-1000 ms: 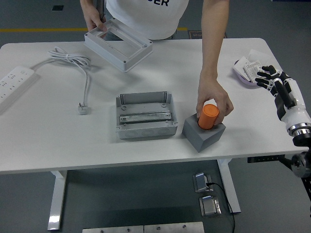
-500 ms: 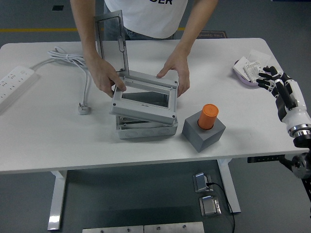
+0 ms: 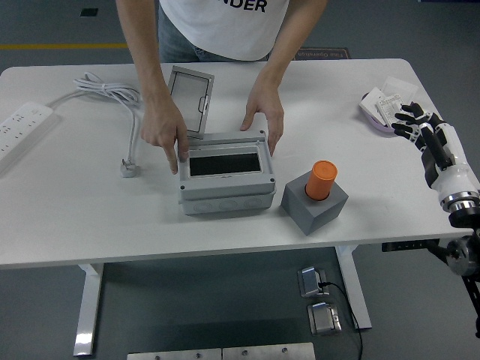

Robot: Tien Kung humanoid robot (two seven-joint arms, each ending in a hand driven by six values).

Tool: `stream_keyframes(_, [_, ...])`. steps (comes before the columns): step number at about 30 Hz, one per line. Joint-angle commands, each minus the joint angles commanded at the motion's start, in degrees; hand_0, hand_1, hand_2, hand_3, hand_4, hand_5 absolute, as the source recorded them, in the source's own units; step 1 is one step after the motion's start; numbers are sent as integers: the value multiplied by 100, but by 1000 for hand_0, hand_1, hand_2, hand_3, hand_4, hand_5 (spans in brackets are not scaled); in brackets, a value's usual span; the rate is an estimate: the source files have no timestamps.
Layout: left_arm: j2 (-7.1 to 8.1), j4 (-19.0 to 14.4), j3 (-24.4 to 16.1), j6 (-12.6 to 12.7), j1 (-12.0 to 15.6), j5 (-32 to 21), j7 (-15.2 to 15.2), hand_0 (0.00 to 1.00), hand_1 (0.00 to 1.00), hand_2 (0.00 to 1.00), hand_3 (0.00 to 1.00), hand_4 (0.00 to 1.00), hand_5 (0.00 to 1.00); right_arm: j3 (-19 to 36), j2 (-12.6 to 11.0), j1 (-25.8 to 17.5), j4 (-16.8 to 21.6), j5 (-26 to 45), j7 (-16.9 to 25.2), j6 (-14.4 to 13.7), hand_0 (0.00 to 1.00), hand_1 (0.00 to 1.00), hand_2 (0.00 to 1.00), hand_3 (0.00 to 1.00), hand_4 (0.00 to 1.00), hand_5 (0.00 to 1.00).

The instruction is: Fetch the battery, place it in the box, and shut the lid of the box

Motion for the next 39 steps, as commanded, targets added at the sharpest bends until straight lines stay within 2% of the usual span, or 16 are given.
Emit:
stream_keyframes(10, [-16,3,-16,2,6,30,6,732,749,727,692,566,482,-27,15,-23,27,-101,-25,-38,717,626,658,669,783,677])
stream_keyframes(14, [-10,4,-14,2,2,25,3,732,749,727,692,566,482,-55,-33,-76,77,-96,55,-133,717,626,658,669,783,677])
stream_keyframes(20, [-21,7,-56,0,8,75,22,732,748,725,692,567,481,-302,-203,-244,342,79,579,-454,717,626,658,668,783,675])
stream_keyframes(21, [-23,7,-58,-1,8,78,23,732,748,725,690,568,482,-345,-225,-276,392,91,680,-512,718,629,666,672,779,628])
stream_keyframes(26, [-28,8,-64,-2,13,93,27,732,748,725,690,568,482,-607,-265,-392,525,225,1121,-756,718,629,666,672,779,628])
stream_keyframes(27, [-28,7,-64,-1,13,93,27,732,746,724,690,568,482,-668,-259,-398,515,261,1177,-777,712,673,734,781,806,389])
stream_keyframes(38, [-48,-2,-30,-3,3,65,17,733,746,723,689,570,483,-1168,-57,-240,255,289,1312,-668,699,678,748,797,809,356])
stream_keyframes(39, [-47,-2,-37,-4,4,73,20,732,747,723,689,571,483,-1200,-49,-216,237,282,1313,-659,694,682,757,810,769,300])
